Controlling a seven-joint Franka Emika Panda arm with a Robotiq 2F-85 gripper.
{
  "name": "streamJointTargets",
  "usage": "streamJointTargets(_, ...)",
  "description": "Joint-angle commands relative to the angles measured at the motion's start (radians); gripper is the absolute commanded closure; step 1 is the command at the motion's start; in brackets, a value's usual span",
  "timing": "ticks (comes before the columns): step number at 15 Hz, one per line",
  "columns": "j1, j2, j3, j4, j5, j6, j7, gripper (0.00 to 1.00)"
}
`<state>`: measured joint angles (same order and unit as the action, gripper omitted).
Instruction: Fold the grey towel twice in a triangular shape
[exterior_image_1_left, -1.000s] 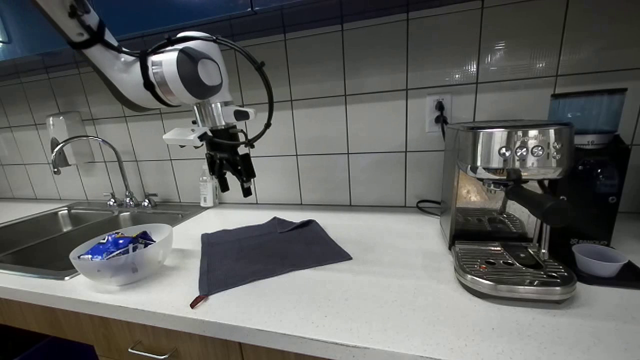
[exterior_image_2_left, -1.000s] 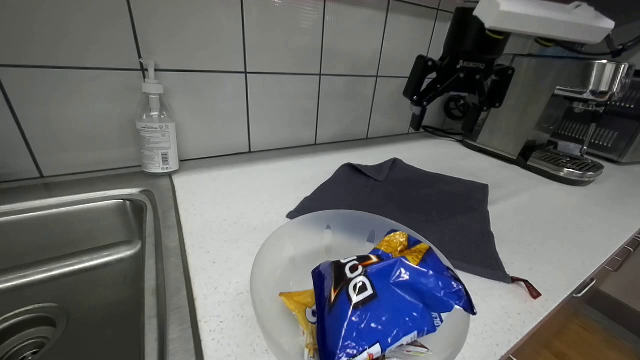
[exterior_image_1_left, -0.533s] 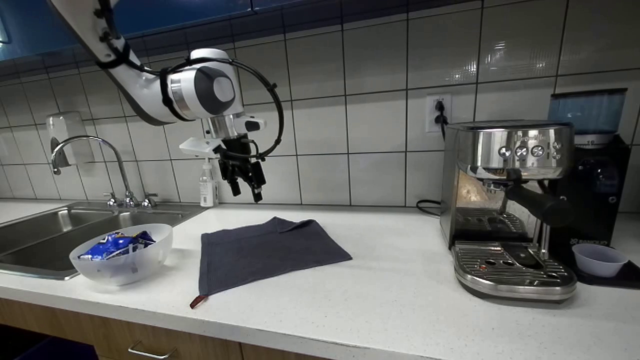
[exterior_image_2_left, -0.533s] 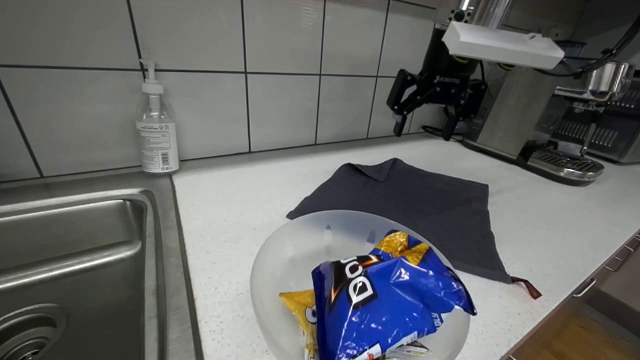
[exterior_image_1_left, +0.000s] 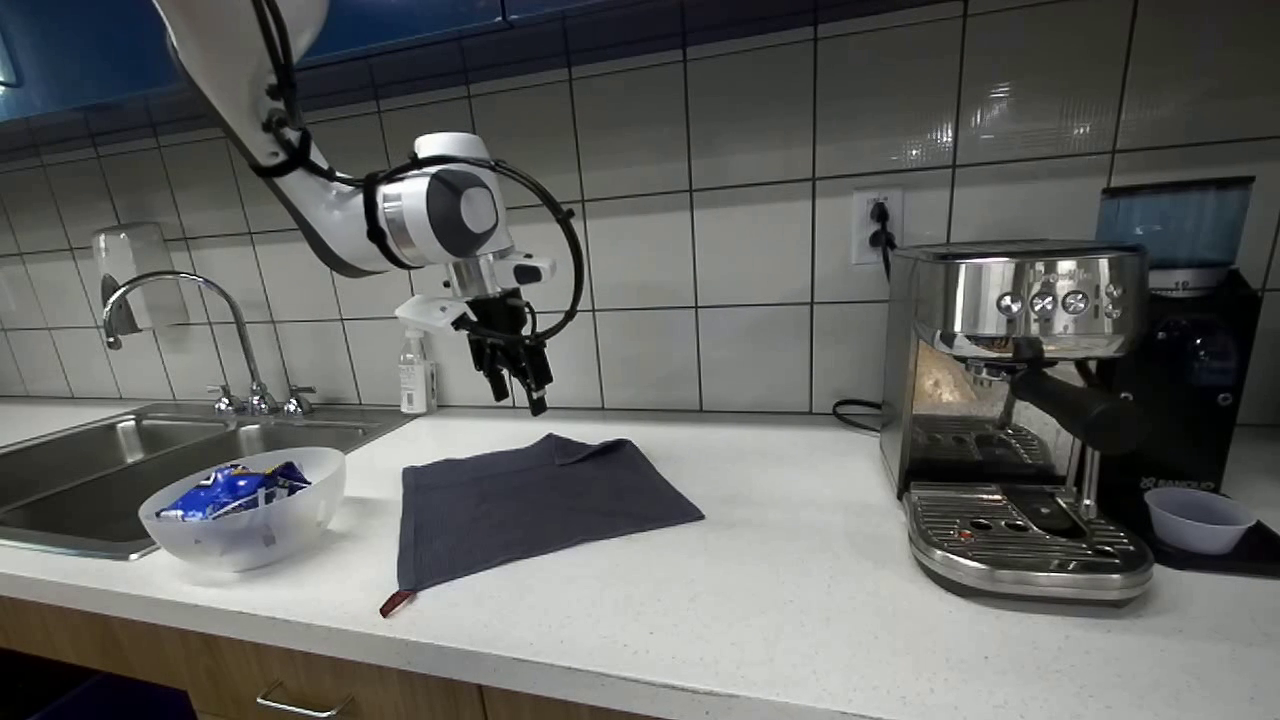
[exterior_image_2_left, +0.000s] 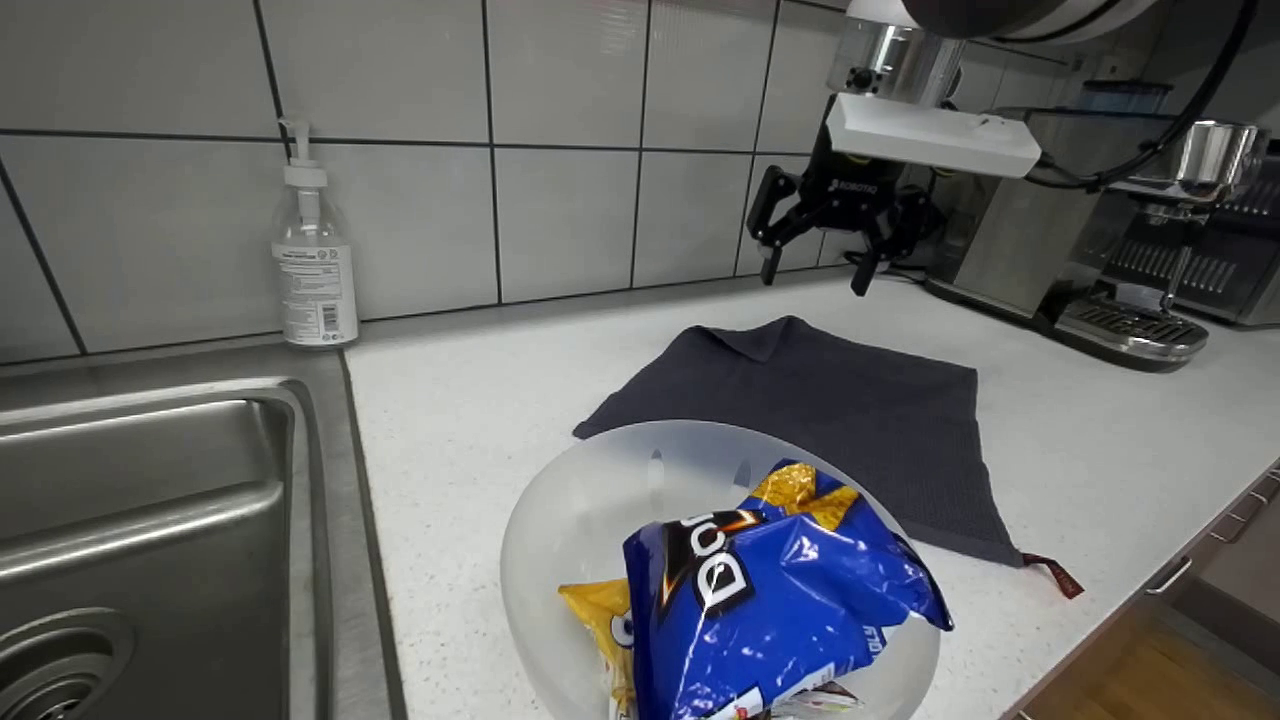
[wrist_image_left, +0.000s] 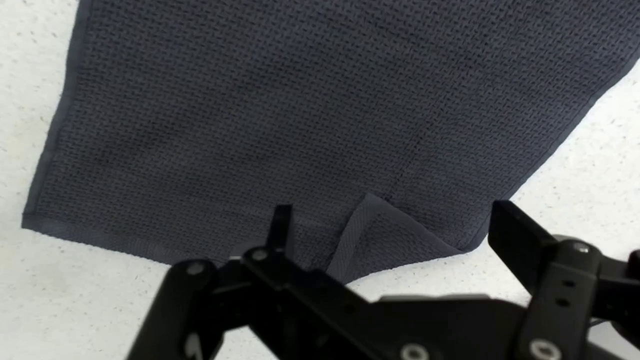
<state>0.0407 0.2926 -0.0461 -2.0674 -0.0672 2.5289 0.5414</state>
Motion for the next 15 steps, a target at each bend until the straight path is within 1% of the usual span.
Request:
streamJointTargets(1,0.03,0.084,-0.036,0.099,0.008,-0.007,0.067,0.0)
streamJointTargets(6,0.048,0.178,-0.062,0.194,0.022,-0.008,0.134,0.0)
streamJointTargets(15,0.059,0.328,-0.092,0.338,0.057,-0.006,0.237,0.0)
